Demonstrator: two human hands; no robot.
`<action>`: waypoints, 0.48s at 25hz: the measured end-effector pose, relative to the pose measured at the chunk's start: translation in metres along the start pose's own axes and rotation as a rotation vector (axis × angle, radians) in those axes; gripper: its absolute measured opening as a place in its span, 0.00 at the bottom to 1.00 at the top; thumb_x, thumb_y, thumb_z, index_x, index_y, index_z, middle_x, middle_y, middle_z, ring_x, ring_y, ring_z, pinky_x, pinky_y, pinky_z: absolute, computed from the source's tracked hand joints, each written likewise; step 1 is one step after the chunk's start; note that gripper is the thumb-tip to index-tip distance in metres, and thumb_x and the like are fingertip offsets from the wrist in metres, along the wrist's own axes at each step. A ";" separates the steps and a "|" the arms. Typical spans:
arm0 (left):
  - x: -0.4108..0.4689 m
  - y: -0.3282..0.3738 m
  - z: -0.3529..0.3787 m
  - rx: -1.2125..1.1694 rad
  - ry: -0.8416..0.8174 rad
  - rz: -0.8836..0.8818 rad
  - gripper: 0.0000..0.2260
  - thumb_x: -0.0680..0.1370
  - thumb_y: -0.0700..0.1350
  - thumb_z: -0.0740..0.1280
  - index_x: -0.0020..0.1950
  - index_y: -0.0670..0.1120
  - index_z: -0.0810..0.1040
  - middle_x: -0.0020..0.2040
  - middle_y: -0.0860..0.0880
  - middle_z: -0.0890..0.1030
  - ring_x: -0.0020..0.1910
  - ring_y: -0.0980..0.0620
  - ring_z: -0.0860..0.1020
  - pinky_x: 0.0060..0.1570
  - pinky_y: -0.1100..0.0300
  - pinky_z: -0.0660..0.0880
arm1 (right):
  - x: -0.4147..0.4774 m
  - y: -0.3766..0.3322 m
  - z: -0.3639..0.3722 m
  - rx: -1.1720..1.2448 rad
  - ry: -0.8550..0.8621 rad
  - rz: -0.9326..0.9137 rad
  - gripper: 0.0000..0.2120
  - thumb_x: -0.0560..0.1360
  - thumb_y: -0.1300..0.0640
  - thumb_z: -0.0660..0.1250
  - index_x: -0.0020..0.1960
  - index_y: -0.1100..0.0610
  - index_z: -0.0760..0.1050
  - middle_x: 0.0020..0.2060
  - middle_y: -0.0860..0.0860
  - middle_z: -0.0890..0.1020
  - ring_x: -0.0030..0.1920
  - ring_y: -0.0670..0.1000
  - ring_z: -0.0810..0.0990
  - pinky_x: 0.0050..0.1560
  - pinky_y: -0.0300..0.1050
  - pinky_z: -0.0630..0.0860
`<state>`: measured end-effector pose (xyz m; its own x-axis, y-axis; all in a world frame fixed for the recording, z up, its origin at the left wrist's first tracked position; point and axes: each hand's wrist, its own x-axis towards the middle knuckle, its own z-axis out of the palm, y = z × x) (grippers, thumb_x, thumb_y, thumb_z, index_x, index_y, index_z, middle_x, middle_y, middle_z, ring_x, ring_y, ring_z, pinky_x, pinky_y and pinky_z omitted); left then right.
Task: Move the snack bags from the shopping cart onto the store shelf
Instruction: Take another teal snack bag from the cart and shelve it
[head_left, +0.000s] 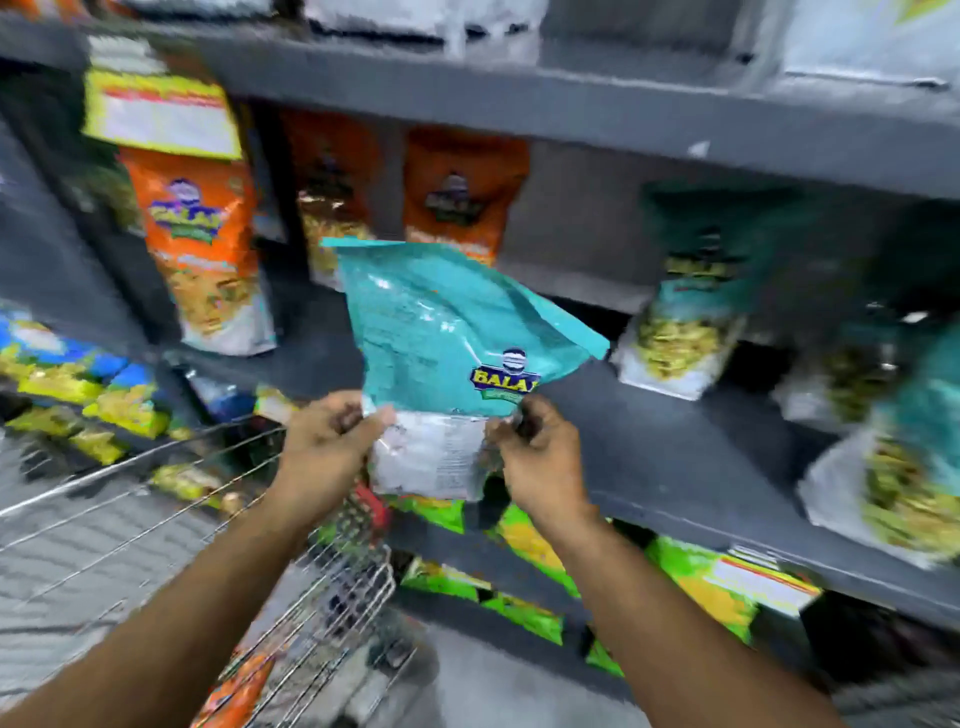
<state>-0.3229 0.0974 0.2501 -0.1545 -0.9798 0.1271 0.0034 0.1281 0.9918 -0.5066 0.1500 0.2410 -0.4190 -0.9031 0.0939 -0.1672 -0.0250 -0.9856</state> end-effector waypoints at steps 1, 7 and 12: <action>0.006 -0.001 0.032 -0.017 -0.053 0.024 0.06 0.75 0.33 0.66 0.40 0.42 0.78 0.27 0.55 0.81 0.26 0.64 0.76 0.28 0.71 0.73 | -0.001 0.002 -0.029 -0.011 0.083 -0.011 0.15 0.71 0.67 0.66 0.34 0.48 0.71 0.24 0.40 0.77 0.29 0.39 0.71 0.35 0.39 0.70; 0.023 -0.030 0.192 -0.179 -0.224 -0.103 0.06 0.75 0.37 0.67 0.38 0.43 0.78 0.35 0.45 0.80 0.35 0.50 0.74 0.35 0.58 0.70 | 0.009 0.030 -0.155 -0.170 0.410 -0.031 0.10 0.72 0.57 0.63 0.52 0.51 0.76 0.33 0.48 0.76 0.34 0.49 0.73 0.41 0.50 0.73; 0.030 -0.038 0.230 -0.342 -0.285 -0.193 0.02 0.72 0.39 0.69 0.42 0.46 0.80 0.43 0.42 0.80 0.45 0.46 0.74 0.49 0.50 0.70 | 0.026 0.038 -0.188 -0.210 0.399 -0.018 0.19 0.75 0.55 0.63 0.66 0.53 0.71 0.46 0.49 0.81 0.44 0.49 0.78 0.50 0.47 0.75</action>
<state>-0.5553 0.0986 0.2123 -0.4483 -0.8936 -0.0219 0.2649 -0.1562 0.9516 -0.6921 0.2059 0.2321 -0.7187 -0.6665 0.1983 -0.3376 0.0852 -0.9374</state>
